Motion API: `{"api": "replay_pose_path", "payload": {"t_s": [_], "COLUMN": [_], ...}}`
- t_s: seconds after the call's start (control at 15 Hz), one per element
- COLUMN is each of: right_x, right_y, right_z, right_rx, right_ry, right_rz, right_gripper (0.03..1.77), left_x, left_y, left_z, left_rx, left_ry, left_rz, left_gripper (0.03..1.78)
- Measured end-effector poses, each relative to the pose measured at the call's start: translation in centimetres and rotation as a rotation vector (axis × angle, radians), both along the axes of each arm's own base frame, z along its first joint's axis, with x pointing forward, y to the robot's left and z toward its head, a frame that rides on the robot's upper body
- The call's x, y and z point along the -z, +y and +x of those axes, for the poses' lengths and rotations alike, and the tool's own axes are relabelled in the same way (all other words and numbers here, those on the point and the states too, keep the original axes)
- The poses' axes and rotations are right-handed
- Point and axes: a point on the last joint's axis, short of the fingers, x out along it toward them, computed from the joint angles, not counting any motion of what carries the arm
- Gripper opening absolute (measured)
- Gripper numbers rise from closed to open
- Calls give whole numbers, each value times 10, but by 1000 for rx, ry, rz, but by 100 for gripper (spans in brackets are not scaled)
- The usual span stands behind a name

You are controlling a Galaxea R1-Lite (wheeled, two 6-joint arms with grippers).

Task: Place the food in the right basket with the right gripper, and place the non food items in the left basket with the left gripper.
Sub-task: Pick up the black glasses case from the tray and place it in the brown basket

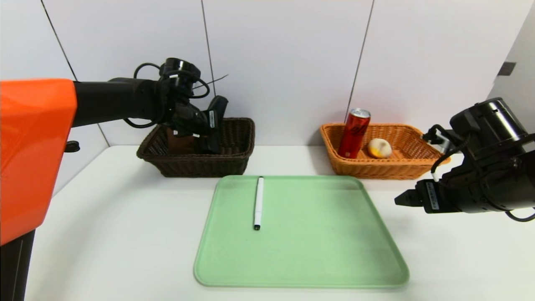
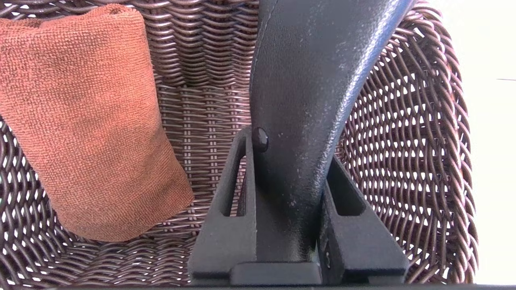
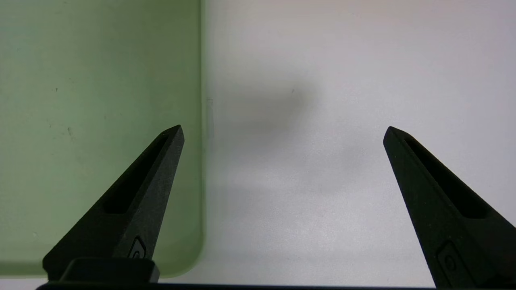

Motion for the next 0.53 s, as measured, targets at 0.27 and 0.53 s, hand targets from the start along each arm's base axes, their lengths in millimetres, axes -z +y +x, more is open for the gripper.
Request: {"api": "replay_pose_path", "payload": {"t_s": [0.27, 0.53], "right_x": [0, 0], "right_y": [0, 0], "right_z": [0, 0], "right_rx": [-1, 0], "right_ry": [1, 2], "right_rz": [1, 1], "right_gripper": [171, 171], "left_x": [0, 0], "left_y": [0, 0], "left_z": [0, 1], "left_rx": [0, 0], "left_ry": [1, -11], "left_rz": [2, -2], "left_gripper": [48, 97]}}
